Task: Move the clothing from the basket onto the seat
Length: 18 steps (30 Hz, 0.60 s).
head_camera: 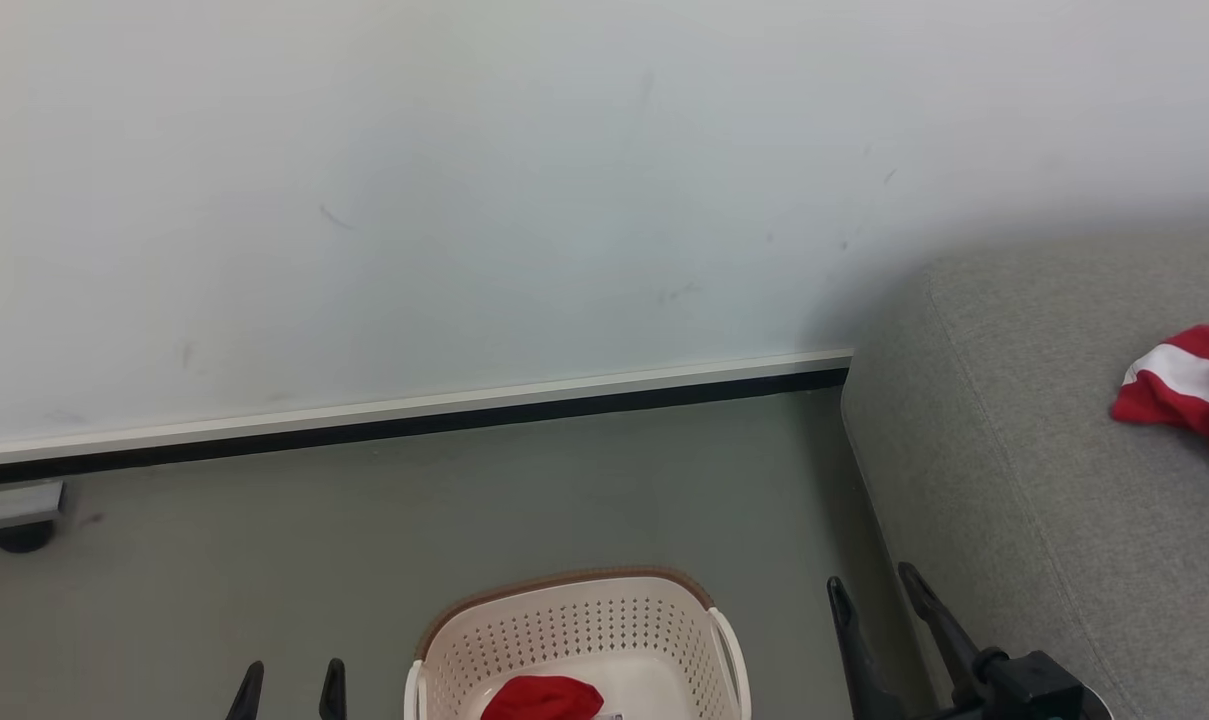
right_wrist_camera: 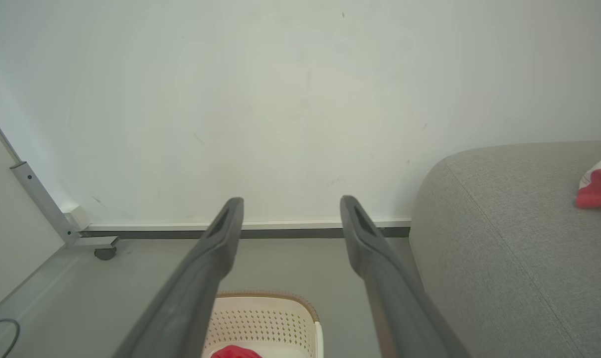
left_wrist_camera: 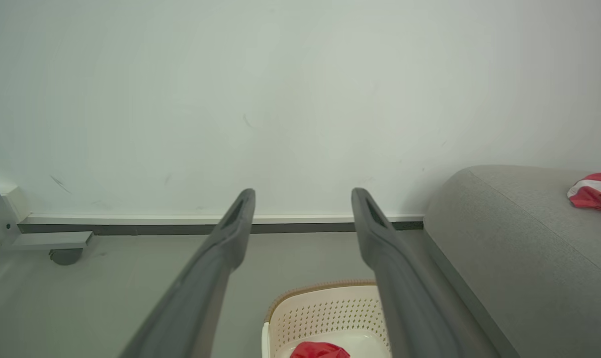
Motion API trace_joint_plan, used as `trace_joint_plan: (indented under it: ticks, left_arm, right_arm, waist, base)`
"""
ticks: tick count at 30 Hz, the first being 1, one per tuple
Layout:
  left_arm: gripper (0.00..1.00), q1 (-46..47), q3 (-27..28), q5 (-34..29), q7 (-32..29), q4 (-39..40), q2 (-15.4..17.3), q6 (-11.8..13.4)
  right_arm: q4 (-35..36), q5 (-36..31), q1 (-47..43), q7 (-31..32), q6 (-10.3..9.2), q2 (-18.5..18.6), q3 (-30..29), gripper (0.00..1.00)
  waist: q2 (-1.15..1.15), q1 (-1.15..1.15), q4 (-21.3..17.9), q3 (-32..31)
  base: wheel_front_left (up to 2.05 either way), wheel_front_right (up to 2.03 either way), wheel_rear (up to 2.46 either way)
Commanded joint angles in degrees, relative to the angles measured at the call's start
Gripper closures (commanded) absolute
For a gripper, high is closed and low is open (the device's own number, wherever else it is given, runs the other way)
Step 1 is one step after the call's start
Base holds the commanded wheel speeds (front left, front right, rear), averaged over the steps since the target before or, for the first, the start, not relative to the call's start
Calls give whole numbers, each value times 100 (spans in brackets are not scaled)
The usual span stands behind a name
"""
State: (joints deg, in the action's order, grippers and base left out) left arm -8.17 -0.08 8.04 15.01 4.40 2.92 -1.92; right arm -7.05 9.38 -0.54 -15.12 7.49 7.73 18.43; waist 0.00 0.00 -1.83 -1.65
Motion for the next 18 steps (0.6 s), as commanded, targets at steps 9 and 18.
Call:
trace_joint_plan:
  ticks: [9, 18]
  left_arm:
    - [0, 169, -280, 132, 21, -307, -1, -156]
    - [0, 760, -744, 113, 21, -1209, 172, -497]
  right_arm:
    - [27, 58, 146, -5, 1, 55, 1, 0]
    - [371, -1, 690, -5, 1, 90, -67, 0]
  waist:
    - [0, 0, -105, 159]
    - [0, 0, -312, 904]
  base:
    - [0, 0, 0]
    - [0, 0, 0]
